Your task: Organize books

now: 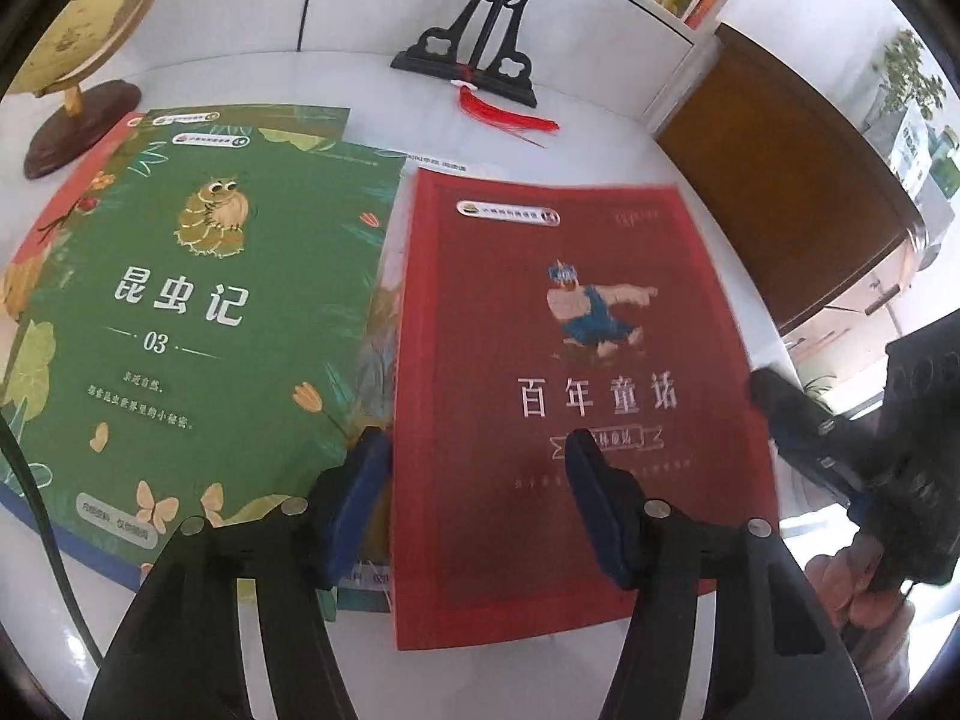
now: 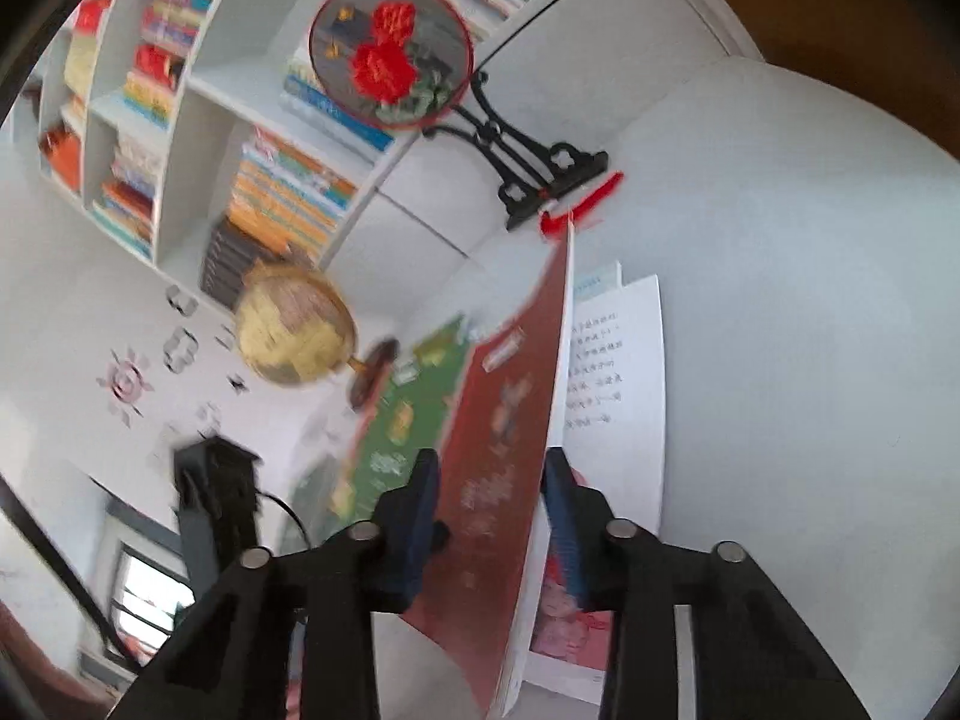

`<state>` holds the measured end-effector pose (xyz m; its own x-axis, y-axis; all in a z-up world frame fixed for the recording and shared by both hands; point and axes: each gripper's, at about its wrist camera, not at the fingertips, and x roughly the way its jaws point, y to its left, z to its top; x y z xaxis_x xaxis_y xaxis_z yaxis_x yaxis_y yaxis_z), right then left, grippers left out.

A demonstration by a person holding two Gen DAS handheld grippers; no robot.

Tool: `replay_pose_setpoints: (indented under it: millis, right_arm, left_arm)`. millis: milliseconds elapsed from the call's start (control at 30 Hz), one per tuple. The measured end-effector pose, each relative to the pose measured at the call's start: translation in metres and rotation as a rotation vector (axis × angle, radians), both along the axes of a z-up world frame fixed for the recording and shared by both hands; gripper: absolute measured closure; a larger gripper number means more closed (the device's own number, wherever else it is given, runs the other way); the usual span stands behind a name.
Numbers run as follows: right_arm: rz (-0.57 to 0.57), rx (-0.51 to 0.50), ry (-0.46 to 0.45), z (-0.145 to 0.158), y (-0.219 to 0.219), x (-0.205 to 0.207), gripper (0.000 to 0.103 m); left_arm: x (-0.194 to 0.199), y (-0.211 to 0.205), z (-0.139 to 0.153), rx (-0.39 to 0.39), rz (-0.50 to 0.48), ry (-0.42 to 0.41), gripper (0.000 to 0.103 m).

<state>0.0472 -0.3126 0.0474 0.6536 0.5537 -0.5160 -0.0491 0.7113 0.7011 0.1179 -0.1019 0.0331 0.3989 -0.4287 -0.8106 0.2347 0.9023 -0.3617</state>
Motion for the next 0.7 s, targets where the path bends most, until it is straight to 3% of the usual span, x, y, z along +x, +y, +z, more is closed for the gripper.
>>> replay_pose_setpoints:
  millis: [67,167,300,367,500,600,700]
  right_arm:
    - [-0.021,-0.086,0.05,-0.005,0.007,0.0,0.075]
    - [-0.057,-0.138,0.092,-0.012,0.007,-0.002,0.088]
    - [-0.04,-0.314,0.16,-0.022,0.013,-0.01,0.089]
    - [-0.028,-0.352,0.158,-0.025,0.017,-0.015,0.089]
    - [-0.02,-0.38,0.158,-0.023,0.019,-0.017,0.089]
    - [-0.009,-0.337,0.159,-0.024,0.015,-0.018,0.089]
    - [-0.026,-0.258,0.162,-0.028,0.011,-0.019,0.085]
  left_arm:
    - [-0.001,-0.001,0.001,0.009,-0.003,0.002,0.046]
    - [-0.01,0.005,0.002,-0.004,0.0,0.025,0.046]
    - [-0.024,0.01,0.0,-0.06,0.017,0.073,0.046]
    - [-0.033,0.012,-0.001,-0.07,0.023,0.102,0.046]
    - [-0.043,0.017,-0.005,-0.096,0.057,0.136,0.046]
    - [-0.042,0.011,-0.004,-0.043,0.062,0.138,0.046]
    - [-0.043,0.0,-0.003,0.031,0.005,0.121,0.046]
